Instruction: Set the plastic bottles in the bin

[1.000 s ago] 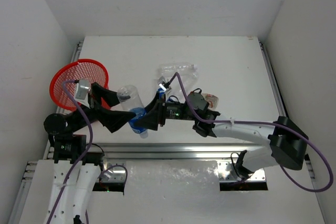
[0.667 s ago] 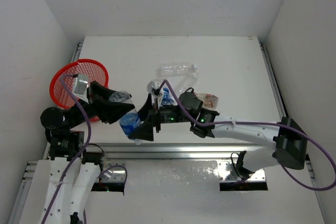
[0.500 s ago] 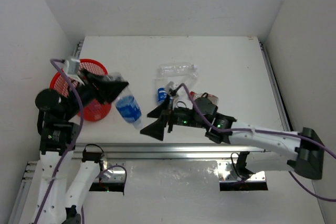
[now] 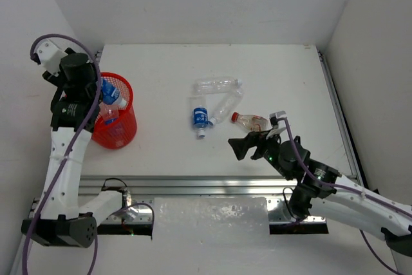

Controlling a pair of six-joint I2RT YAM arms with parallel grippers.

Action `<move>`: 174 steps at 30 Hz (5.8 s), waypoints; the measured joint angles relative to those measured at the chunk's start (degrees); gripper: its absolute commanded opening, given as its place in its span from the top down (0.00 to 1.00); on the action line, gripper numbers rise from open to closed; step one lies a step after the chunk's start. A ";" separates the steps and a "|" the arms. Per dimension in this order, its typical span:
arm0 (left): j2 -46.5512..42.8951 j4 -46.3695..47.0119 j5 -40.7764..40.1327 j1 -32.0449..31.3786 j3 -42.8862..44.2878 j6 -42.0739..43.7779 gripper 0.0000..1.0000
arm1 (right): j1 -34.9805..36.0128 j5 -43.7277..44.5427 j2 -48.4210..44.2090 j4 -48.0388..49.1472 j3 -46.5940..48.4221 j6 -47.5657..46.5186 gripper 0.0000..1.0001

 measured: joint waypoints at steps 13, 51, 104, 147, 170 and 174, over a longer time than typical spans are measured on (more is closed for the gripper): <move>3.85 7.87 -4.48 1.66 -6.58 3.15 0.00 | -1.46 -0.90 10.62 -4.22 1.84 -4.74 0.01; -36.06 7.45 32.04 0.68 -36.33 4.74 0.00 | -4.87 -8.17 81.53 2.10 45.05 -10.80 0.84; -22.77 15.17 72.37 -0.11 -16.87 -9.92 1.00 | 1.11 -33.33 31.63 24.98 17.94 -16.92 0.01; -25.20 -6.10 27.78 -0.50 -18.80 6.95 0.03 | -34.82 -13.60 72.24 -22.58 41.16 -38.80 0.06; -25.53 9.64 69.09 -3.34 -33.16 -2.23 0.01 | -33.94 -48.22 23.78 -3.56 10.62 -21.73 0.82; -25.55 20.26 75.34 -11.50 -38.51 -8.96 0.00 | -26.49 -57.70 19.50 12.72 5.05 -10.62 0.82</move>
